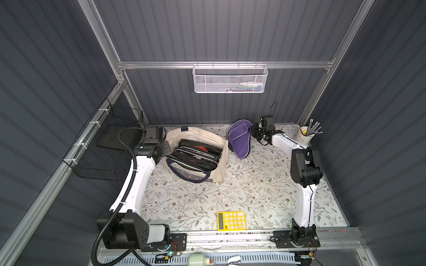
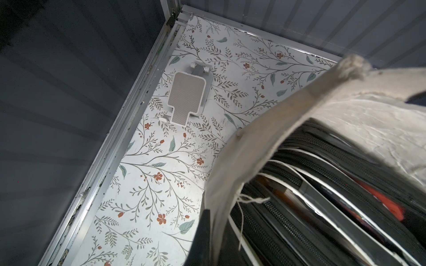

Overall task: Remove the ping pong set from the canvas bag
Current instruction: Place the ping pong set at the center of the board.

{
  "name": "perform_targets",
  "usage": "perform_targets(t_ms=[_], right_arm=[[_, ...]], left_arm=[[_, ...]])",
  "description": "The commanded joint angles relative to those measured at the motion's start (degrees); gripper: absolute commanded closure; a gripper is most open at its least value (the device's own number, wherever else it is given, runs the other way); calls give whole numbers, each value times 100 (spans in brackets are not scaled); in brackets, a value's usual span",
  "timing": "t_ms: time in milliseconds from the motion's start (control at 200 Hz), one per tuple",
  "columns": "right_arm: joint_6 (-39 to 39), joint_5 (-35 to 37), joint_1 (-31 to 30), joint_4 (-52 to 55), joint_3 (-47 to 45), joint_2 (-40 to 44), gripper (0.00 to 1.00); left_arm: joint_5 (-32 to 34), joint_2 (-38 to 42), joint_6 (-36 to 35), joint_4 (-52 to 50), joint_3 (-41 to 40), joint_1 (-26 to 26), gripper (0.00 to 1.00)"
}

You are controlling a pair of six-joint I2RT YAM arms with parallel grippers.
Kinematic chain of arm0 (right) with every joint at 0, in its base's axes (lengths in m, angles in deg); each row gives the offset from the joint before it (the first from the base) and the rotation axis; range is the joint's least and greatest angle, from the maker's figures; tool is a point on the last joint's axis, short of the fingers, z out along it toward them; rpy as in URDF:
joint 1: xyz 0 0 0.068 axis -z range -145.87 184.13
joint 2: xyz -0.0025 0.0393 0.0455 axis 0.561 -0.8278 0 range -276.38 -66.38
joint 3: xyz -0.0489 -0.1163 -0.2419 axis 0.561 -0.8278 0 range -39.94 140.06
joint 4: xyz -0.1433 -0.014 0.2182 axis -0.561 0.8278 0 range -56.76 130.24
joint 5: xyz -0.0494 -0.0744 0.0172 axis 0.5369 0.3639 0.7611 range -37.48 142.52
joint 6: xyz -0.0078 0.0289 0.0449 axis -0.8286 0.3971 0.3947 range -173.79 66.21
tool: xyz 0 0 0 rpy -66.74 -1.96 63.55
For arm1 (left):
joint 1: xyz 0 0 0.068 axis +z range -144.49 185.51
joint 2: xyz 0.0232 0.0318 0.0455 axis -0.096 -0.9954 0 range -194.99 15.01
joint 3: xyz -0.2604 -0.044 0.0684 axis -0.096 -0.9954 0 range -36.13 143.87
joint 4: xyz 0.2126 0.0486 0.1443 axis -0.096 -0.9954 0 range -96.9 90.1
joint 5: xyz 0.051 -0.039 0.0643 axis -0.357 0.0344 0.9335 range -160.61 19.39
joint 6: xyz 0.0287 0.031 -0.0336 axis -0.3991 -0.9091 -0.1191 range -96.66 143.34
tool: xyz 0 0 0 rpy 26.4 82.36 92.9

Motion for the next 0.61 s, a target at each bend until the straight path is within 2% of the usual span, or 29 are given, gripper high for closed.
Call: perform_targets(t_ms=[0, 240, 600], right_arm=[[-411, 348, -111, 1114, 561, -204, 100], [-676, 383, -194, 2502, 1695, -826, 100], [-968, 209, -214, 3316, 2366, -1016, 100]], left_arm=[[72, 206, 35, 158, 69, 81, 100], [59, 219, 33, 160, 80, 81, 100], [33, 259, 36, 176, -19, 80, 100]])
